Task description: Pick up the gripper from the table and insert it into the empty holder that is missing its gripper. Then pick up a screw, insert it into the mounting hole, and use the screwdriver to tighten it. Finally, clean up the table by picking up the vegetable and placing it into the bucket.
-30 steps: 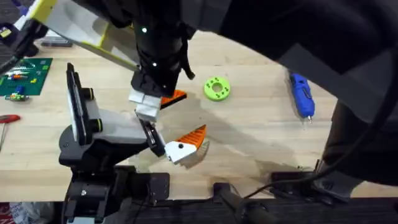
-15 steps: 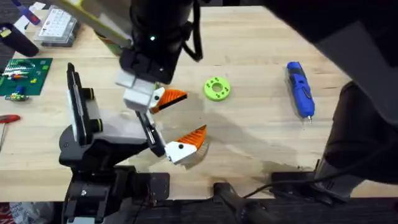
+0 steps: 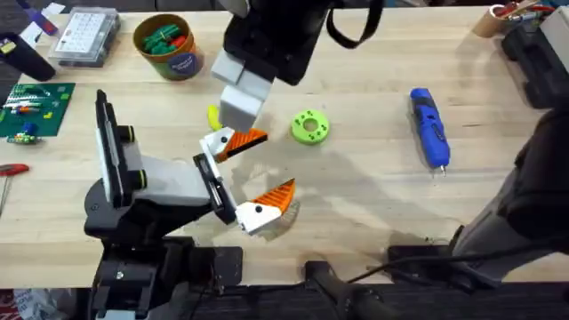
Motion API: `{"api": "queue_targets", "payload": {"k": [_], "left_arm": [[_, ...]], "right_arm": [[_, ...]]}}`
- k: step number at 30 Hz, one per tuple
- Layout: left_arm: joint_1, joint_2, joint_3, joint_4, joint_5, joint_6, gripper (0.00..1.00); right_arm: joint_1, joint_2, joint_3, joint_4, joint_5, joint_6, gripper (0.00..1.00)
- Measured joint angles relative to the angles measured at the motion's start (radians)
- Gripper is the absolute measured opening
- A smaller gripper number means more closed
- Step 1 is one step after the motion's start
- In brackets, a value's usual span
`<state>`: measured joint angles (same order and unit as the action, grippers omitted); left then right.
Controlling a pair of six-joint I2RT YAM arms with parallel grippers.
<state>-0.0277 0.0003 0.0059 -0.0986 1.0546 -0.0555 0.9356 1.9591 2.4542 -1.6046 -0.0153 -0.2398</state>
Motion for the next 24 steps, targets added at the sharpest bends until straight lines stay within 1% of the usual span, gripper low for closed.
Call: {"api": "queue_targets", "payload": {"k": [6,13,14,15,16,19,20,21,24], "left_arm": [[0.0,0.0,0.0,0.0,0.0,0.0,0.986],[0.0,0.0,0.0,0.0,0.0,0.001,0.987],[0.0,0.0,0.0,0.0,0.0,0.0,0.932],[0.0,0.0,0.0,0.0,0.0,-0.001,0.828],[0.0,0.0,0.0,0.0,0.001,0.001,0.687],[0.0,0.0,0.0,0.0,0.0,0.003,0.205],[0.0,0.0,0.0,0.0,0.0,0.006,0.074],[0.0,0.0,0.0,0.0,0.0,0.007,0.022],[0.0,0.0,0.0,0.0,0.0,0.006,0.006]], "right_arm": [[0.0,0.0,-0.027,0.014,-0.023,0.0,0.988],[-0.001,0.0,-0.147,0.071,-0.063,0.0,0.988],[-0.001,0.0,-0.234,0.131,-0.076,0.013,0.988],[-0.001,0.0,-0.247,0.132,-0.077,0.015,0.988],[-0.002,0.0,-0.258,0.133,-0.079,0.019,0.988],[-0.009,-0.006,-0.296,0.155,-0.081,0.031,0.988],[-0.013,-0.01,-0.309,0.163,-0.081,0.034,0.988],[-0.019,-0.017,-0.325,0.17,-0.082,0.038,0.988],[-0.041,-0.048,-0.368,0.175,-0.083,0.052,0.988]]}}
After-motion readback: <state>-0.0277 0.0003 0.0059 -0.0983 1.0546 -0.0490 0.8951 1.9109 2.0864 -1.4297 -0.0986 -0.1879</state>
